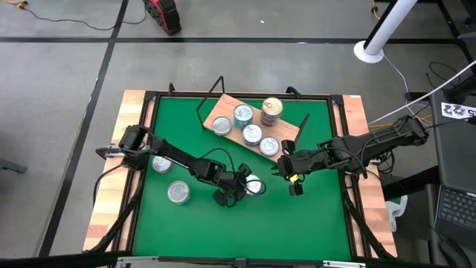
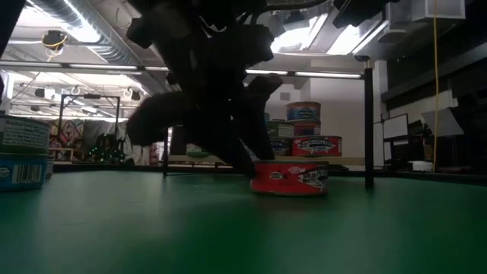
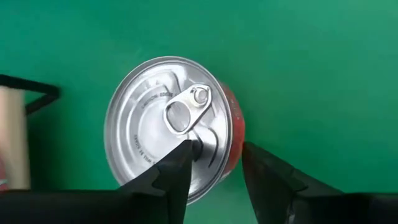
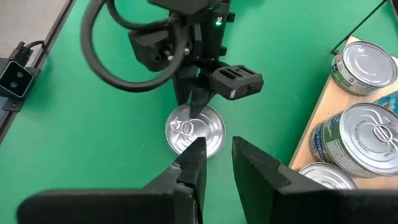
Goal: Stack canned seafood by type on shelf
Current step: Stack the red tuna can on top of the red tuna can on the shelf
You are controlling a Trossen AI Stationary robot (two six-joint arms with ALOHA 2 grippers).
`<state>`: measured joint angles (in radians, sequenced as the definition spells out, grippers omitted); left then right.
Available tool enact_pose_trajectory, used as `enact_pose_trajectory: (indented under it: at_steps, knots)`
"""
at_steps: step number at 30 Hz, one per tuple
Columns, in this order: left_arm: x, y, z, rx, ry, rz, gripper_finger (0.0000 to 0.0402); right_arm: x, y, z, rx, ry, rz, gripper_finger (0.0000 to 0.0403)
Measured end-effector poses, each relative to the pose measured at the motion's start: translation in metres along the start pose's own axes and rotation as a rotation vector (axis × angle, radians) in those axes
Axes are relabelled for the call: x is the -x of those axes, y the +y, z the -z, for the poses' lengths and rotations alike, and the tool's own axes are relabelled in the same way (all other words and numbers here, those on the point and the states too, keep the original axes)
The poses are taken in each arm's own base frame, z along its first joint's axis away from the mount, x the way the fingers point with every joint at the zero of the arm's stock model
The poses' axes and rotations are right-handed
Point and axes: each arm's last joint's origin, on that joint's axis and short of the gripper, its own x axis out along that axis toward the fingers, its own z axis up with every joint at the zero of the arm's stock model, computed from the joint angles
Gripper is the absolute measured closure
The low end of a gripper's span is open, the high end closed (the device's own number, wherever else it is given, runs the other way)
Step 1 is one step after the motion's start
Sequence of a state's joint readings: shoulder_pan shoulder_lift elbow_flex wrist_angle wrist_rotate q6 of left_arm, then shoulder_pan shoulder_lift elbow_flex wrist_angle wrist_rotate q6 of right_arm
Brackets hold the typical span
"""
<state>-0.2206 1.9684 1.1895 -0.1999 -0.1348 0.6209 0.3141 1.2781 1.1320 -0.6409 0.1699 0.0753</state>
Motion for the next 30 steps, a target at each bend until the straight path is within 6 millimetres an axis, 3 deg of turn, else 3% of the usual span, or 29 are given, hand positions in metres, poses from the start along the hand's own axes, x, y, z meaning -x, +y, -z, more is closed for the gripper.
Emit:
enact_pose_trajectory:
  at_steps: [13, 30]
  knots:
    - [-0.003, 0.008, 0.004, -0.072, 0.069, -0.128, 0.0394, 0.000, 0.000, 0.001, 0.001, 0.005, 0.004, 0.0324]
    - [0.006, 0.014, 0.001, -0.031, 0.027, -0.148, 0.0401, 0.000, 0.000, 0.002, 0.003, 0.015, 0.004, 0.0324]
